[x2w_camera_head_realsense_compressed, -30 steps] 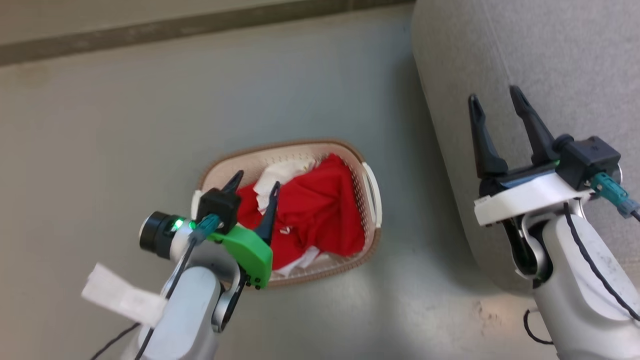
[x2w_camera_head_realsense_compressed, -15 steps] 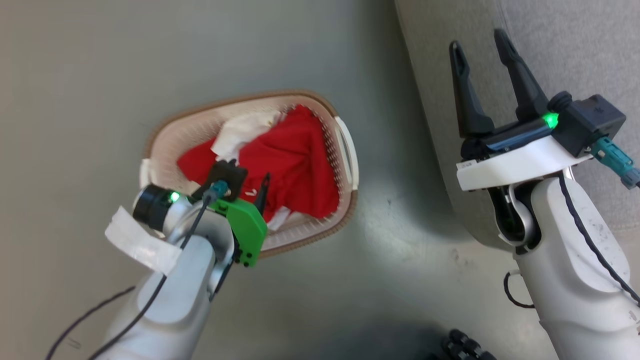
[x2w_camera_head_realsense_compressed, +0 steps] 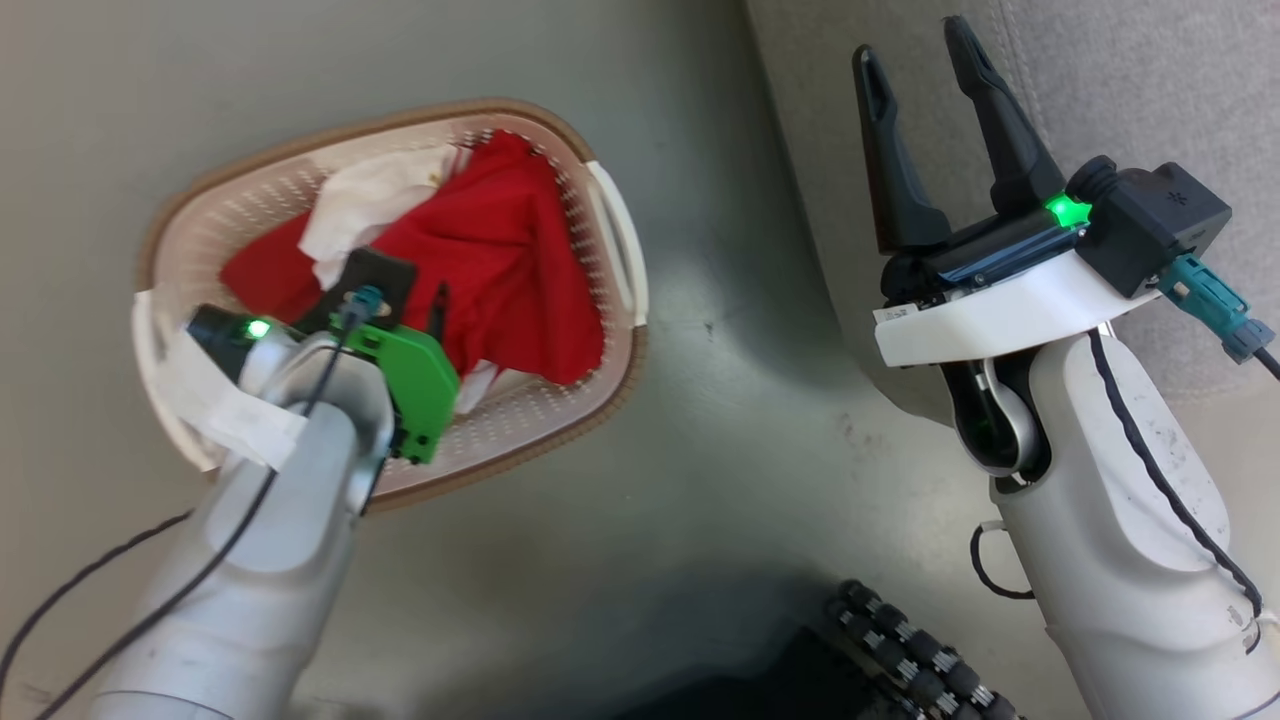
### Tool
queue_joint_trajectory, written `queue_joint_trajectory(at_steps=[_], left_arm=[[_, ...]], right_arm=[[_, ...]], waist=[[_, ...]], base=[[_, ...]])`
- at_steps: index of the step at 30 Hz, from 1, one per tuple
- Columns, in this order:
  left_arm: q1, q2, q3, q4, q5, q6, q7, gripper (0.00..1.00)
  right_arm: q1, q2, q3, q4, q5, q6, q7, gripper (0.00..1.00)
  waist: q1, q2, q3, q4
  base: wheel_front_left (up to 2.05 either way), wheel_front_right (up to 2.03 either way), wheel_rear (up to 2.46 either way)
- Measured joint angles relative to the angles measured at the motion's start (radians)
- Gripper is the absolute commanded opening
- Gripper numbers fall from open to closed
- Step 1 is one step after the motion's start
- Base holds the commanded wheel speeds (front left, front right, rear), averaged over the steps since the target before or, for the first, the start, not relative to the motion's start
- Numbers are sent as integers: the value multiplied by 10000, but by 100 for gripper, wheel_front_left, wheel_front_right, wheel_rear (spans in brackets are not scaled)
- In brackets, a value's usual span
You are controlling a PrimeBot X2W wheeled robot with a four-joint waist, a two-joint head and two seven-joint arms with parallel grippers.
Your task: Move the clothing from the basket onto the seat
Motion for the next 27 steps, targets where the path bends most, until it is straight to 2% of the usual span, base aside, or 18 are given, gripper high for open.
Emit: queue_joint_trajectory(at_steps=[4,13,26,27], left_arm=[[-171,192,230,410,-50,100,19,100],[-684,249,763,1304,-316,443,148,100],[-1160,311,1323,2462,-717,884,445,100],[-1180,311,1327,2512,-717,886,445,53]], right_arm=[[-13,15,21,0,109,2,0,100],[-153,79,56,-33,265,90,0,100],[-164,132,194,-33,324,105,0,100],[-164,132,198,-33,326,105,0,100]], waist=[[0,0,334,-335],[0,0,992,-958],[-1,0,1171,-1086],[-1,0,1176,-1084]], base=[[0,0,0],[0,0,0],[0,0,0],[0,0,0]])
